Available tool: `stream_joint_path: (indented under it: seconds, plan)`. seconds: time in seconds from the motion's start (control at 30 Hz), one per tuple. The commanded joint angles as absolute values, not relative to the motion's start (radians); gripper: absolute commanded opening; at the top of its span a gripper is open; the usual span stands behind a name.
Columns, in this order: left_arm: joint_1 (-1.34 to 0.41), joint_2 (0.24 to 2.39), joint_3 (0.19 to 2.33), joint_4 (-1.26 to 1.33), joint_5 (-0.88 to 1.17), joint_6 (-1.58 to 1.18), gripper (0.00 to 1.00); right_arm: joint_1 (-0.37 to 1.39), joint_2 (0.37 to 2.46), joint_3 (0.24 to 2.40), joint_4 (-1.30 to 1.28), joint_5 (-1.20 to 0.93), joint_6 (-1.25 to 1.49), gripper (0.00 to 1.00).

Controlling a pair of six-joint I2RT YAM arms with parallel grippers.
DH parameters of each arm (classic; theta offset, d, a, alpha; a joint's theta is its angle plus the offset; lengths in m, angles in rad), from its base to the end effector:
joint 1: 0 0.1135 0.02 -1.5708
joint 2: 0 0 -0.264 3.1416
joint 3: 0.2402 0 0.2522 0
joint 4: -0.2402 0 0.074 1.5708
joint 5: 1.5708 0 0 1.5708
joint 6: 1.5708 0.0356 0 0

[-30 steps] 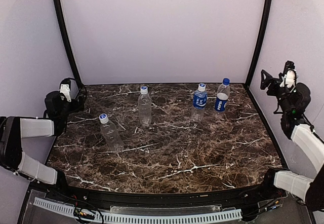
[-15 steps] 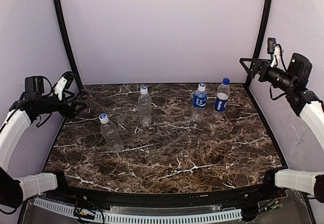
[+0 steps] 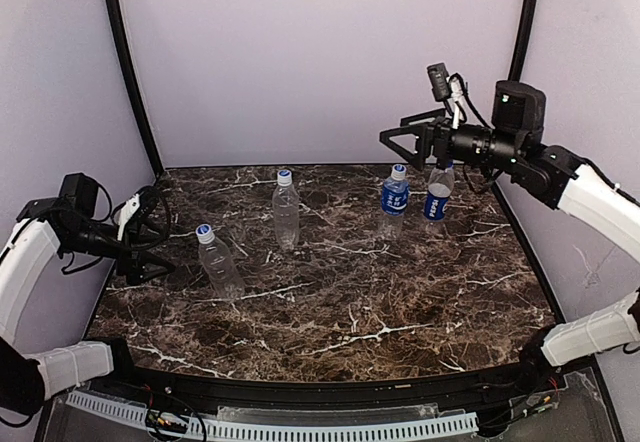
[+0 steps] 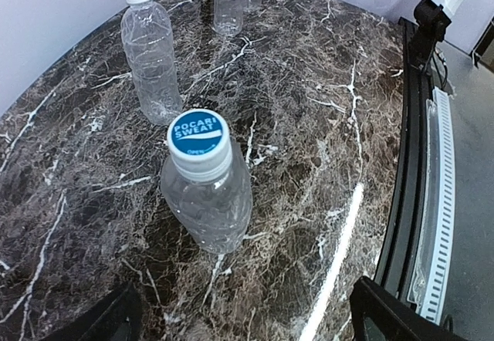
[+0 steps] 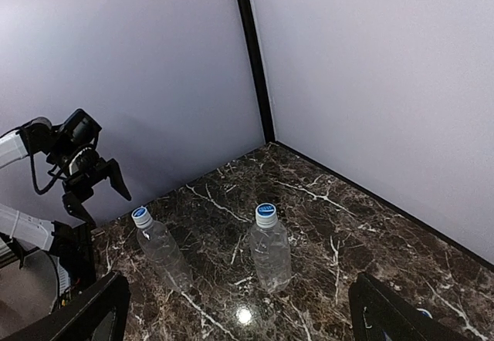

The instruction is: Unscrew the bottle caps

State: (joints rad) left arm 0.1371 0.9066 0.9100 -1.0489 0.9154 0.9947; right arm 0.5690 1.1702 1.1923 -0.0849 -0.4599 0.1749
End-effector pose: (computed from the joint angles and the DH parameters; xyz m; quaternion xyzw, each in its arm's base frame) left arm 0.1525 -0.0075 0.2994 0.4645 0.7402 -0.2353 0.4254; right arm 0.2158 0.1568 0.4153 -0.2920 0.6655 0.3970 0.5606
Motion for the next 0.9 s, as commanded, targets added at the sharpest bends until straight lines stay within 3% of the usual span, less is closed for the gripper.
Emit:
stream_joint_path:
  seconds: [0.0, 0.23, 0.6, 0.87]
  plan:
    - [0.081, 0.984, 0.855, -0.824, 0.973, 0.832, 0.93, 0.68, 1.263, 1.278, -0.055, -0.378, 0.135, 0.99]
    - [-0.043, 1.099, 0.819, -0.663, 0.97, 0.698, 0.93, 0.793, 1.4, 1.369, -0.018, -0.344, 0.117, 0.99]
    - [-0.122, 1.188, 0.779, -0.47, 0.942, 0.623, 0.93, 0.828, 1.505, 1.438, -0.017, -0.345, 0.12, 0.99]
    - [-0.157, 1.222, 0.776, -0.448, 0.964, 0.612, 0.82, 0.828, 1.517, 1.424, -0.017, -0.325, 0.114, 0.99]
